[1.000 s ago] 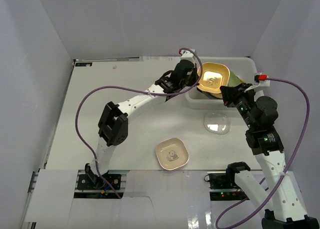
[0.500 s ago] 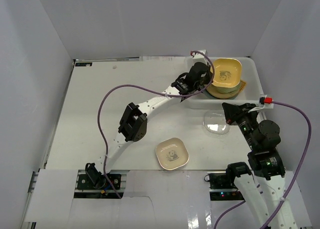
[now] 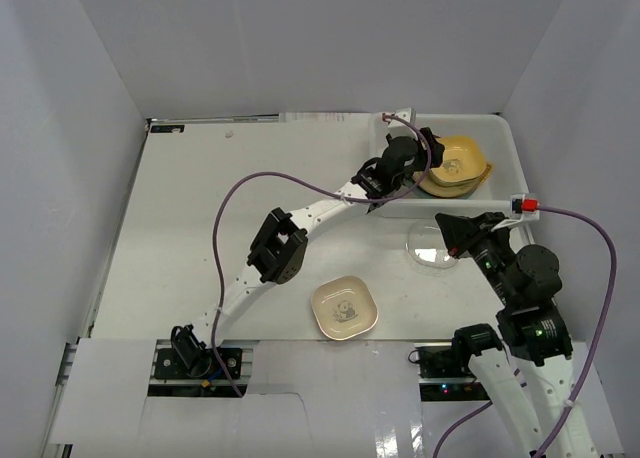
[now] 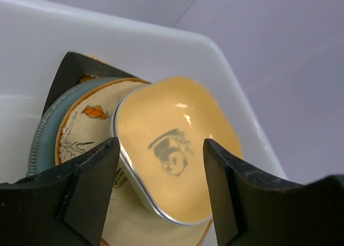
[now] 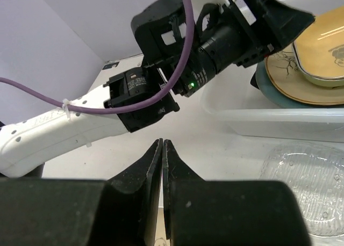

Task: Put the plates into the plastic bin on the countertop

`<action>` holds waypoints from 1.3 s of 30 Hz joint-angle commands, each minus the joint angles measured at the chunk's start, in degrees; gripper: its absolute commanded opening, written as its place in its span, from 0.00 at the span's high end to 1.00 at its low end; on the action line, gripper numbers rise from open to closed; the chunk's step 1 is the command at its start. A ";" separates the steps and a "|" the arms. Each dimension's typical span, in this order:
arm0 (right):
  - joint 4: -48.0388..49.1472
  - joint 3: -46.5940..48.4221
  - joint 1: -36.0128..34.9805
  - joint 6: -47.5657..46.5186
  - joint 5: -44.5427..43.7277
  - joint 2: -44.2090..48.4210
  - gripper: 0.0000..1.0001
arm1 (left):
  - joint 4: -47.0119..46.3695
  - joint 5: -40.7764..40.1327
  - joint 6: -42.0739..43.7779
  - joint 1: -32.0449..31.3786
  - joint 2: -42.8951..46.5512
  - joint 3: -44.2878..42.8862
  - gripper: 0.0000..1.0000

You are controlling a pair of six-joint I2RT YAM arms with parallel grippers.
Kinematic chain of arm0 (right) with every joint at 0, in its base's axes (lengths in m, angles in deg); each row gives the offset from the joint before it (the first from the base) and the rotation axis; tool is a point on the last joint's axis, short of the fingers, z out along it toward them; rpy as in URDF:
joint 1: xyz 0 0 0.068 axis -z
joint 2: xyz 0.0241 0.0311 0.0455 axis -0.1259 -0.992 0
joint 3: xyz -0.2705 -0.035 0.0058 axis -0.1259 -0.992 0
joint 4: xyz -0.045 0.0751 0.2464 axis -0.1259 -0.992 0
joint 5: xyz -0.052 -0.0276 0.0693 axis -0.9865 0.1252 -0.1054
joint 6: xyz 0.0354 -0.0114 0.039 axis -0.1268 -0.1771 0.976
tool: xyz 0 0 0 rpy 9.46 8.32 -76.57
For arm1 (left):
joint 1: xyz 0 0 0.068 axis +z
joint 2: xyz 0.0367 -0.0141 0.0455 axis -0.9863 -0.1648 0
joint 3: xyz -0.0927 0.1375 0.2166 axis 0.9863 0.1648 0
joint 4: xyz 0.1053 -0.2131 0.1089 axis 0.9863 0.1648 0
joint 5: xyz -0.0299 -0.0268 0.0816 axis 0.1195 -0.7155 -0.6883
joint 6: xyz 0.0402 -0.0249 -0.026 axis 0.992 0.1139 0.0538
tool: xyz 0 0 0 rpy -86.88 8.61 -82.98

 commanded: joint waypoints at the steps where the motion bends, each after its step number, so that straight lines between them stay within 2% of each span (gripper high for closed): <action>1: 1.94 -1.58 -0.27 -0.30 3.18 -1.34 0.92 | -4.80 0.68 3.80 -0.22 8.83 1.44 0.24; 4: 2.21 -2.81 -0.27 -1.61 3.00 -3.35 0.92 | -3.92 1.30 9.16 -0.22 15.76 6.60 0.14; 6: 1.07 -3.25 -0.27 -3.28 3.26 -5.29 0.89 | -3.48 1.82 12.84 -0.22 23.81 11.88 0.14; 8: 0.98 -4.13 -0.27 -3.90 4.93 -8.28 0.84 | -2.87 2.88 14.18 -0.22 30.77 24.95 0.15; 9: 1.76 -5.70 -0.35 -4.16 5.37 -9.16 0.82 | -2.78 2.80 13.84 -0.22 38.99 30.57 0.16; 10: 2.64 -6.76 -0.35 -4.16 5.90 -10.56 0.78 | -2.52 2.45 12.70 -0.22 43.33 36.81 0.16; 11: 3.69 -7.99 -0.35 -3.99 5.82 -11.09 0.68 | -2.34 1.57 11.21 -0.22 47.82 49.75 0.17; 12: 5.88 -10.09 -0.44 -3.73 5.82 -11.79 0.63 | -1.99 1.13 9.63 -0.22 52.30 56.14 0.18; 13: 6.86 -10.98 -0.62 -3.72 5.12 -13.19 0.58 | 0.02 0.78 5.70 -0.31 60.70 62.21 0.19; 14: 7.74 -11.86 -0.88 -3.72 4.68 -14.16 0.47 | 2.12 -0.44 3.40 -0.31 64.70 67.75 0.21; 15: 8.44 -12.47 -0.97 -4.16 4.15 -15.13 0.43 | 4.76 -1.33 1.55 -0.57 68.39 76.68 0.25; 16: 8.97 -13.18 -1.06 -5.47 2.75 -17.49 0.39 | 11.31 -1.42 -2.56 -0.66 74.69 80.17 0.27; 18: 8.80 -13.36 -1.58 -7.23 0.21 -19.79 0.33 | 18.37 0.06 -6.37 -1.27 79.74 87.10 0.30; 19: 9.67 -13.97 -1.76 -8.37 -3.03 -21.71 0.32 | 24.84 1.03 -9.86 -1.45 83.68 88.71 0.30; 22: 11.08 -14.06 -2.63 -10.05 -7.71 -26.47 0.31 | 33.57 5.59 -15.59 -1.89 89.15 94.87 0.25; 24: 11.44 -13.89 -3.25 -11.01 -10.60 -31.10 0.31 | 36.15 9.71 -17.28 -1.98 90.31 98.11 0.18; 29: 12.06 -13.19 -7.65 -11.73 -16.68 -40.53 0.39 | 35.81 19.74 -16.94 -2.24 88.57 102.35 0.12; 31: 12.14 -11.96 -10.61 -11.81 -17.47 -43.35 0.41 | 35.37 19.85 -16.49 -2.42 87.77 102.96 0.12; 33: 11.09 -10.82 -13.96 -11.11 -21.84 -45.54 0.41 | 34.32 19.58 -15.97 -2.51 87.50 103.31 0.12; 39: 9.68 -7.92 -15.56 -9.26 -25.99 -50.73 0.41 | 32.47 16.70 -14.65 -2.68 86.18 104.28 0.12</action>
